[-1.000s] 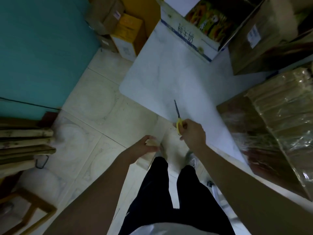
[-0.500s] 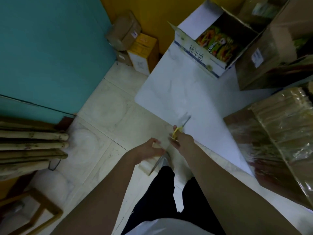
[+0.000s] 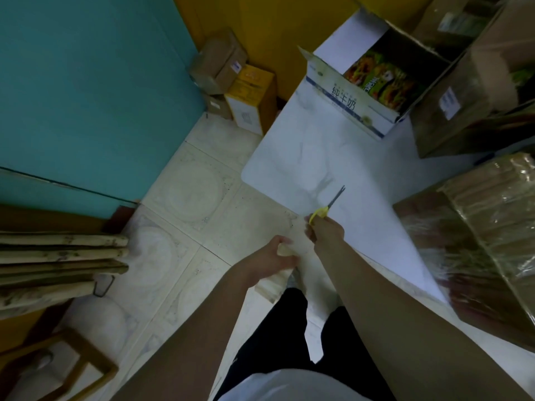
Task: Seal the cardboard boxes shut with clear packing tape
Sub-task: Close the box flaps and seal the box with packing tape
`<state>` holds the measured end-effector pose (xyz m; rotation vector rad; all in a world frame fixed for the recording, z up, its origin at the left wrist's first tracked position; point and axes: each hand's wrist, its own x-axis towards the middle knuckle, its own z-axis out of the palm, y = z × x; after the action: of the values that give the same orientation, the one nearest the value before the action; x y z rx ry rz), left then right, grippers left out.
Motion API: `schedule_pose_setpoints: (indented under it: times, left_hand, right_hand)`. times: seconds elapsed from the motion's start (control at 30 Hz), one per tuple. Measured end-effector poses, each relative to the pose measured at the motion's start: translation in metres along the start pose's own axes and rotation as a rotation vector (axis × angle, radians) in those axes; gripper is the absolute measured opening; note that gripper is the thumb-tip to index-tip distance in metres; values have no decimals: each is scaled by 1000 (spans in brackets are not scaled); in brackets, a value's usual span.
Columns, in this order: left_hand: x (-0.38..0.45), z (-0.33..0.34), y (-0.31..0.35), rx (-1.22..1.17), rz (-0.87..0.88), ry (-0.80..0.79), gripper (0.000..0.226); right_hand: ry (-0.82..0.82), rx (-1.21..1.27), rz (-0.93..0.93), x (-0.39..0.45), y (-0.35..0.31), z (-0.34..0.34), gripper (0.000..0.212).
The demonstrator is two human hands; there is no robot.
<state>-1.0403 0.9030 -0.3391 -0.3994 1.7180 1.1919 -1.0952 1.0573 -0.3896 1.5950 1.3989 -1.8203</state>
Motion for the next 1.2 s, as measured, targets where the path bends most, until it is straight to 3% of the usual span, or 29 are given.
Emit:
schedule_pose_setpoints:
  times: [0.13,0.3,0.53,0.67,0.73,0.97,1.2]
  left_hand:
    - [-14,-2,17,40,48,4,50]
    - [-39,1,40,116,144,68,51]
    - [-86,48,96,265,388,80,46]
    - [-112,104,127,247,501,70,42]
    - [-129,140,143,283,554,52,42]
    - [-178,288,173,387,638,-117,40]
    - [-207,421,175,430,709,-255,43]
  right_hand:
    - [-126,-1,-192,-28,-19,-8,8]
    - [-287,-19,-495,-74,-56,-33,20]
    - [-259,228,-568,-124,-112,-103,21]
    - [-237,331,-722,-160,-133,-166,29]
    - [-229,387,-794,-183,-140,-206,22]
    - [-8,360,-1063,-251,-154,-382,5]
    - [357,274,-1228,-278,-125,-537,8]
